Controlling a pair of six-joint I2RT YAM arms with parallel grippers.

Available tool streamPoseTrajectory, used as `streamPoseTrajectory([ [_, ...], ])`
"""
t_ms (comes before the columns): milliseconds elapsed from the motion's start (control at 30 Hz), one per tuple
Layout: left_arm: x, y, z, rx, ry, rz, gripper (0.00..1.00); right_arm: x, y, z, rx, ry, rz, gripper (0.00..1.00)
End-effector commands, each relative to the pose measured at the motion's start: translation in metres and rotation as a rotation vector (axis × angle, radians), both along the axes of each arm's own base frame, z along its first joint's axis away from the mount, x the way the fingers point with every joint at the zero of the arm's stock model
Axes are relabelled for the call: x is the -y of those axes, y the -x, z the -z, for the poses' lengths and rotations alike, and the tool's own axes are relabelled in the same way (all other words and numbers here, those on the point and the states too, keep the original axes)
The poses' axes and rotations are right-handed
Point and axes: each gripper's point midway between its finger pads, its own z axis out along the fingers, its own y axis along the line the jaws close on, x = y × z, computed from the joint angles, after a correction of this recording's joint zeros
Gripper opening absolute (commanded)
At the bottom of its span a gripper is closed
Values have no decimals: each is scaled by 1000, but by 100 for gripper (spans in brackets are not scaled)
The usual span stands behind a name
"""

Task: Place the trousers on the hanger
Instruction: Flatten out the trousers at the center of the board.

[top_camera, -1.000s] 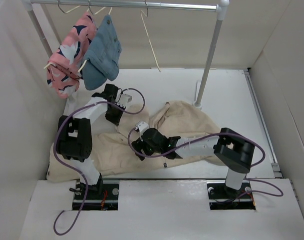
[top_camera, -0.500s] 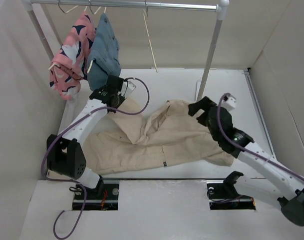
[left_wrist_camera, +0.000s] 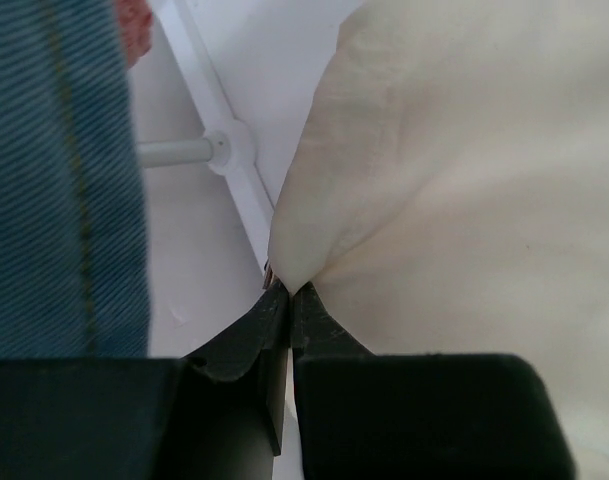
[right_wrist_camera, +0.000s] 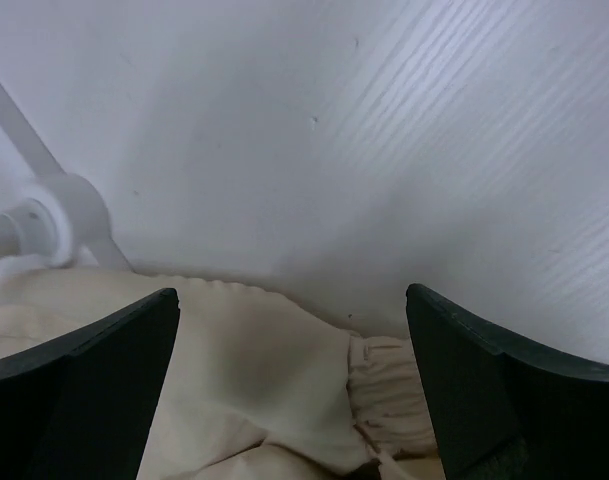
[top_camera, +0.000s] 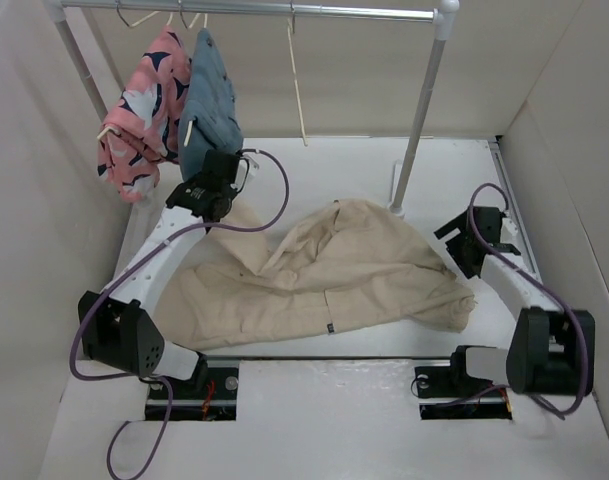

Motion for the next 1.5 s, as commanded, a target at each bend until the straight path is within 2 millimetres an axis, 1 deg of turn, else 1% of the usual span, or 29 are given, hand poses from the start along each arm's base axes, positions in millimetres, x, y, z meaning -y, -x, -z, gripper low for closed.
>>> streamPoseTrajectory([
  [0, -12, 2, -38, 115, -21, -53, 0, -27, -32, 9, 0, -73, -181, 100],
  [67, -16, 4, -40, 127, -31, -67, 0, -40, -36, 23, -46, -118, -256, 98],
  [133, -26, 4, -40, 130, -27, -103, 0, -45, -32, 45, -111, -151, -271, 97],
  [200, -33, 5, -35, 126, -7, -135, 0, -46, -35, 48, -100, -157, -278, 93],
  [267, -37, 6, -33, 113, -5, -144, 0, -46, -33, 50, -101, -158, -278, 84],
  [333, -42, 6, -33, 116, 0, -163, 0, -44, -32, 54, -113, -143, -281, 65],
  [367, -45, 6, -32, 114, 6, -169, 0, -44, -32, 54, -114, -136, -289, 38],
  [433, -48, 5, -36, 124, 9, -179, 0, -40, -31, 57, -125, -129, -290, 0],
  [500, -57, 5, -47, 148, 8, -197, 0, -32, -35, 54, -114, -112, -288, 0],
  [533, -61, 7, -46, 140, 4, -206, 0, -27, -36, 48, -96, -108, -276, 0],
  [567, -66, 7, -50, 148, -8, -217, 0, -15, -35, 44, -90, -93, -237, 0],
  [600, -73, 9, -54, 154, -15, -230, 0, -7, -38, 29, -47, -68, -216, 0],
  [633, -77, 9, -54, 154, -16, -239, 0, 1, -36, 22, -41, -26, -193, 0],
  [667, -82, 11, -55, 152, -31, -249, 0, 10, -37, 11, -16, -2, -162, 0],
  [700, -82, 12, -58, 160, -29, -249, 0, 16, -40, -12, 36, 39, -148, 0],
  [767, -88, 10, -63, 174, -34, -258, 0, 32, -40, -35, 69, 123, -102, 0],
  [833, -91, 10, -67, 179, -39, -262, 0, 41, -42, -73, 149, 201, -91, 0],
  [900, -92, 10, -71, 190, -43, -269, 0, 51, -41, -98, 196, 271, -66, 0],
  [933, -95, 11, -72, 189, -59, -273, 0, 55, -38, -117, 234, 311, -56, 0],
  [1033, -107, 11, -79, 196, -89, -309, 0, 73, -25, -137, 261, 384, 26, 0],
  [1067, -119, 15, -80, 197, -104, -350, 0, 76, -19, -150, 288, 410, 43, 0],
  [1200, -151, 35, -87, 161, -223, -452, 0, 83, 0, -153, 302, 461, 84, 0],
  [1267, -159, 45, -89, 141, -241, -475, 0, 83, 3, -151, 313, 462, 87, 0],
  [1300, -167, 54, -82, 98, -259, -498, 0, 81, 5, -148, 313, 458, 78, 0],
  [1333, -168, 58, -76, 69, -266, -495, 0, 80, 6, -145, 303, 445, 82, 0],
  [1367, -173, 69, -64, 13, -283, -514, 0, 78, 12, -137, 287, 415, 94, 0],
  [1400, -173, 72, -63, -6, -288, -512, 0, 77, 17, -131, 269, 412, 91, 0],
  [1433, -175, 81, -51, -37, -283, -532, 0, 76, 19, -127, 266, 376, 112, 0],
  [1467, -177, 87, -42, -68, -276, -539, 0, 77, 28, -117, 232, 367, 139, 0],
])
